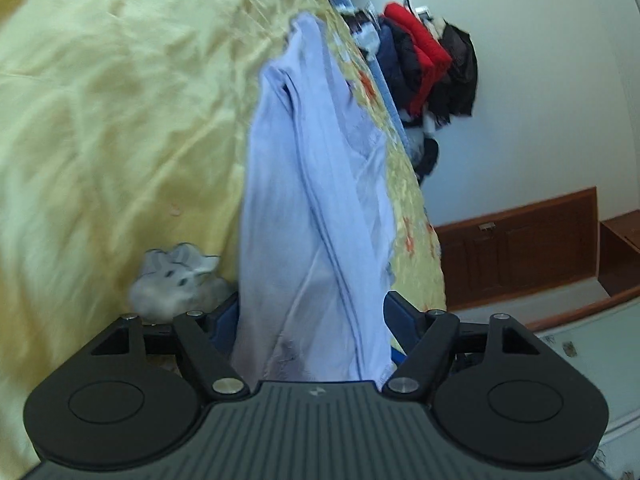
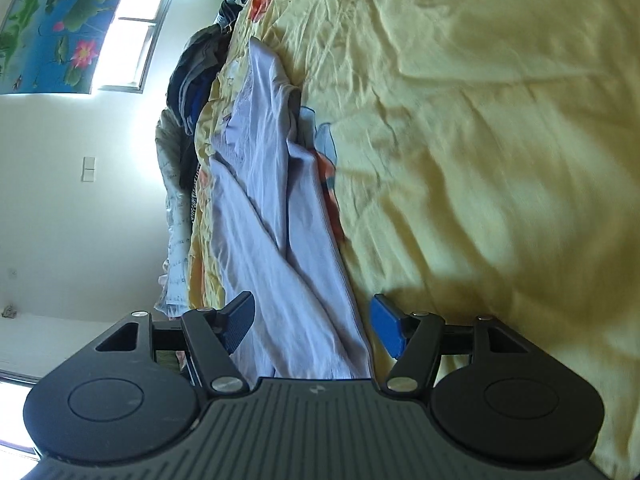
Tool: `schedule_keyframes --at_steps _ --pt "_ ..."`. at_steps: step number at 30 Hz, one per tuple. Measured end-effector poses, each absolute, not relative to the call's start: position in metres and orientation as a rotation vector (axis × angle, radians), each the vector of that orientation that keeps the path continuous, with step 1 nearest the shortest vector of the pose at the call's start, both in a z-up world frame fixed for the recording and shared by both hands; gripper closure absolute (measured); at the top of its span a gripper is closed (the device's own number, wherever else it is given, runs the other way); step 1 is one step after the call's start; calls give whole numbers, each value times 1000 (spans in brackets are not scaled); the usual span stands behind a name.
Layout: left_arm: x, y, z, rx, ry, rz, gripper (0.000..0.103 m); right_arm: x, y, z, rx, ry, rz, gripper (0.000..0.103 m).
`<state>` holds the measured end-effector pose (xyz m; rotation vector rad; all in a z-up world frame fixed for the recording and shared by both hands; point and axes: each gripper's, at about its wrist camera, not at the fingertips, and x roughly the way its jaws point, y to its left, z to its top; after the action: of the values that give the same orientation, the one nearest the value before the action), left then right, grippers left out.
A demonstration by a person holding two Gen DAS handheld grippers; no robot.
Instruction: Fold small clothes
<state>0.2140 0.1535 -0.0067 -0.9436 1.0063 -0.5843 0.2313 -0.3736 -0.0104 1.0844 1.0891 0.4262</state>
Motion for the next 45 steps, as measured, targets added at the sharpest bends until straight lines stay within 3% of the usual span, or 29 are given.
schedule_keyframes --at_steps 9,12,13,14,16,19,22,23,32,37,41,42,43,44,45 --pt "187 132 -11 -851 1155 -688 49 224 -356 -12 949 1282 648 36" --pt "175 132 -17 -839 1208 -665 75 207 -348 -14 938 1340 708 37" --pt "172 132 -20 -831 1227 -650 88 202 -345 -14 934 1357 728 39" --pt "170 133 -23 -834 1239 -639 93 197 -341 -16 933 1369 736 46" --pt "170 137 -28 -883 1249 -624 93 191 -338 -20 942 1381 711 60" --pt "171 133 -29 -886 1260 -619 93 185 -341 -25 990 1370 682 71" --pt "170 130 -26 -867 1262 -614 93 180 -344 -32 1013 1382 640 98" --pt "170 129 -24 -854 1259 -605 94 177 -344 -35 1021 1367 631 99" --pt "199 121 31 -843 1156 -696 97 189 -337 6 1077 1197 714 95" --pt "291 123 78 -837 981 -743 97 280 -350 38 1198 1028 739 95" --pt "399 124 80 -825 902 -649 97 383 -358 32 1319 926 632 94" --pt "425 126 70 -842 920 -602 97 407 -358 26 1329 919 596 90" --pt "448 129 58 -874 963 -525 97 430 -358 14 1344 929 534 78" --pt "465 129 48 -882 1002 -477 96 449 -360 -2 1378 954 452 59" --pt "479 129 42 -867 1036 -451 96 462 -362 -18 1409 977 384 53"
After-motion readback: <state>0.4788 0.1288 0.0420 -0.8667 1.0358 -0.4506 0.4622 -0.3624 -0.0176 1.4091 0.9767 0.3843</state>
